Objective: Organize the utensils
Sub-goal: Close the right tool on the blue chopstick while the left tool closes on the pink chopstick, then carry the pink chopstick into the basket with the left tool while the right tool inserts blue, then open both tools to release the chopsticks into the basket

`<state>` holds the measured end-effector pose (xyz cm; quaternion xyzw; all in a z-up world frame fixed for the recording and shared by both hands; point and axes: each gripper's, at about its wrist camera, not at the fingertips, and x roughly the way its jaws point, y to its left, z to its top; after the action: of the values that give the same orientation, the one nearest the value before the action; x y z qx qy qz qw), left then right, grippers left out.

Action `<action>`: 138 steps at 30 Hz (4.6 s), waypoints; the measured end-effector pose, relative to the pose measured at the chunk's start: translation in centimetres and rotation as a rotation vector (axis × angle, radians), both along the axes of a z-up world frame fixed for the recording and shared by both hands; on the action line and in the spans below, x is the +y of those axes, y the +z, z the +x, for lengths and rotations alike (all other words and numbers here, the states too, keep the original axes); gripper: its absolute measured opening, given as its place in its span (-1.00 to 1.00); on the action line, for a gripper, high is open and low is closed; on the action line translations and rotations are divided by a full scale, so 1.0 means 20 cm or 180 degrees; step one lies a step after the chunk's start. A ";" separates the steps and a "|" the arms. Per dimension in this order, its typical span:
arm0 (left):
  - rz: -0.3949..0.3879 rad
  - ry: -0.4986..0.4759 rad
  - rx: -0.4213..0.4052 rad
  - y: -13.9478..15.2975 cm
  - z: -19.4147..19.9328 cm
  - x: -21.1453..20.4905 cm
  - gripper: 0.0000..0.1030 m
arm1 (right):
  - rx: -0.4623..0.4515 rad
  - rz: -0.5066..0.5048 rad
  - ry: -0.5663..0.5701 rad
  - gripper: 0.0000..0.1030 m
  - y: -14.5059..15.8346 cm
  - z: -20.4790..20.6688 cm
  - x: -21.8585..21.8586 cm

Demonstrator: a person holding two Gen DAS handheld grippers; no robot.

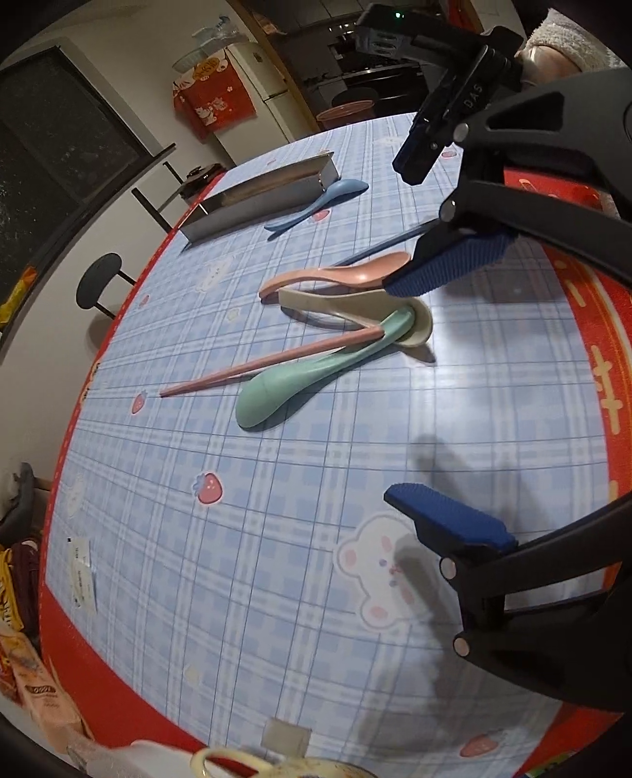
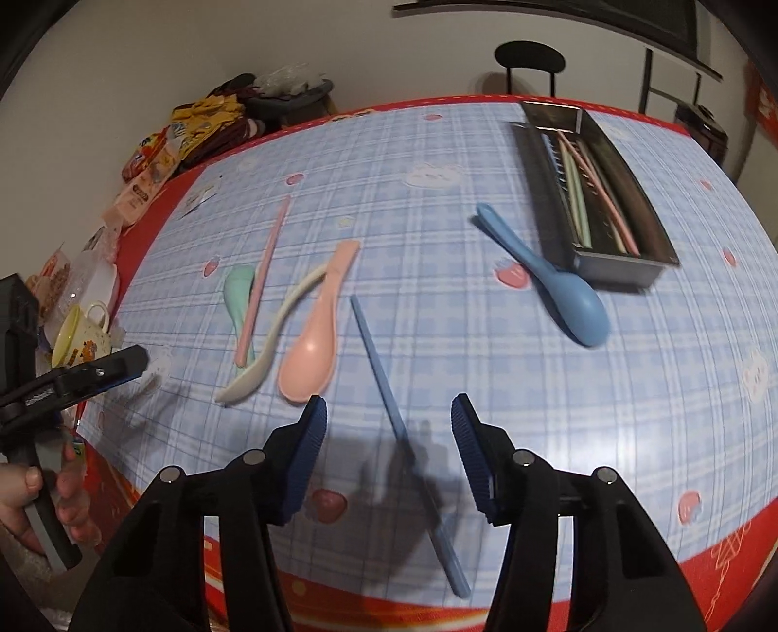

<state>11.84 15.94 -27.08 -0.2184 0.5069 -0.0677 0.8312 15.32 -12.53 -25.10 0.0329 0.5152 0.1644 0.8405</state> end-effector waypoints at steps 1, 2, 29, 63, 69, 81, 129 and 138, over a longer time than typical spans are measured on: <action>-0.0014 0.0000 0.0000 0.00 0.01 0.00 0.51 | 0.0012 0.0009 0.0006 0.00 -0.01 0.01 0.00; -0.0031 0.0002 0.0001 -0.01 0.02 0.00 0.51 | 0.0031 0.0020 0.0012 -0.02 -0.02 0.02 0.00; 0.0726 -0.0491 0.0227 -0.18 0.75 -0.28 -0.29 | -0.0018 -0.0518 0.0262 -0.23 -0.23 -0.06 0.00; 0.0179 -0.0333 0.0055 0.01 0.61 -0.28 -0.80 | 0.0079 0.0180 -0.0257 -0.88 -0.15 -0.05 -0.21; -0.0149 -0.0304 0.0009 0.09 0.50 -0.31 -0.80 | 0.0030 0.0302 -0.0401 -0.88 -0.09 -0.07 -0.30; -0.0291 -0.0467 0.0043 0.12 0.35 -0.55 -0.80 | -0.0018 0.0378 -0.0604 -0.87 -0.01 -0.02 -0.46; -0.0484 -0.0302 0.0172 -0.07 1.34 -1.44 -0.82 | -0.0056 0.0580 -0.0508 -0.87 -0.08 1.15 -0.97; -0.0421 -0.0336 0.0148 -0.04 1.37 -1.47 -0.58 | -0.0079 0.0539 -0.0560 -0.85 -0.06 1.17 -0.98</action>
<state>39.15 -13.45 -27.97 -0.2472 0.5312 -0.1397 0.7982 38.65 -32.05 -26.34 0.1468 0.4842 0.1334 0.8522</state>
